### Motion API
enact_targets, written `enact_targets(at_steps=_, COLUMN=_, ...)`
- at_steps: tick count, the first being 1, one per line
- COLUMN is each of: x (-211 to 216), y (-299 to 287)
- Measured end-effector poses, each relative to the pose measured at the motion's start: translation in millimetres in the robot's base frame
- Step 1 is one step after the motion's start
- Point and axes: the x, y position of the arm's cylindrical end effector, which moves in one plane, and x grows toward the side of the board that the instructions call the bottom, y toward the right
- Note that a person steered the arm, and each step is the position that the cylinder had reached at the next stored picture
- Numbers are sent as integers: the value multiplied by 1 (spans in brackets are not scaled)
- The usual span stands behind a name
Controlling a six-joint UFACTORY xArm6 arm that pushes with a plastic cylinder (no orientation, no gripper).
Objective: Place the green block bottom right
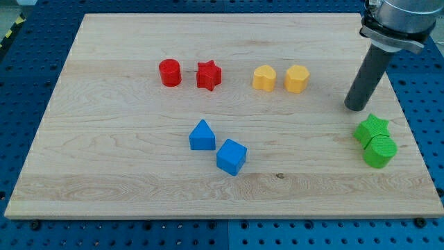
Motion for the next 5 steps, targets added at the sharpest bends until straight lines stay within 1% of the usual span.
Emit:
enact_targets(at_steps=1, x=17, y=0)
enact_targets(at_steps=2, x=20, y=2)
enact_targets(at_steps=3, x=8, y=6)
enact_targets(at_steps=4, x=16, y=6)
enact_targets(at_steps=5, x=33, y=6)
